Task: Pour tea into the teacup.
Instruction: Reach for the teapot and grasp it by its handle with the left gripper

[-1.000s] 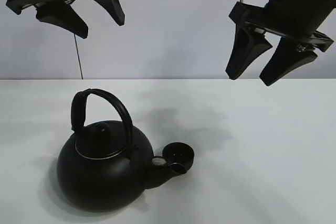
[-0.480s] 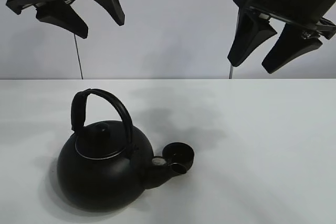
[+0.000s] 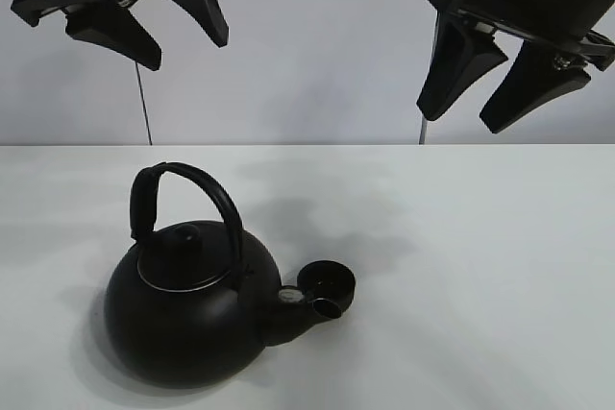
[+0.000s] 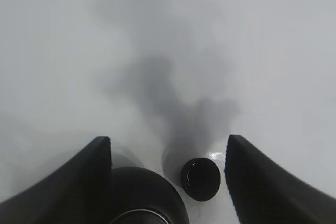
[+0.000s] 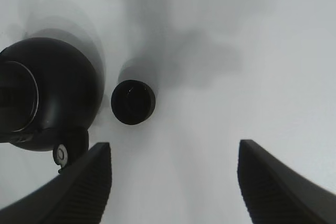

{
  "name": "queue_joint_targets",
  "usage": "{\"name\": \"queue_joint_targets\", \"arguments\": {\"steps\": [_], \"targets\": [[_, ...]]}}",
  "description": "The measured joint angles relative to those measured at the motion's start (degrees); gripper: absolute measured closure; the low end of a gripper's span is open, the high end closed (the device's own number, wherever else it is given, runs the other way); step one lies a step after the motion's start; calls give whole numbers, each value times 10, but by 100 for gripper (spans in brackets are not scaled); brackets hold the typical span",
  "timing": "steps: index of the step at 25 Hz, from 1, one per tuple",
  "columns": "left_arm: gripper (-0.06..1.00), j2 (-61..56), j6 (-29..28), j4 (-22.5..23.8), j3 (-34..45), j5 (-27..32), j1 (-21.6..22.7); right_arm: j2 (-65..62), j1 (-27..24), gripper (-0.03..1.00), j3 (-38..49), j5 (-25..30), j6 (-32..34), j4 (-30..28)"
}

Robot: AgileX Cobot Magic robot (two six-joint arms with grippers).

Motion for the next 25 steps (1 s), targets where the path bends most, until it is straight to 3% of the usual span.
{"name": "queue_joint_targets", "arguments": {"steps": [25], "targets": [[49, 0, 0, 0, 0, -17, 0, 0, 0, 50, 0, 1, 0, -2]]}}
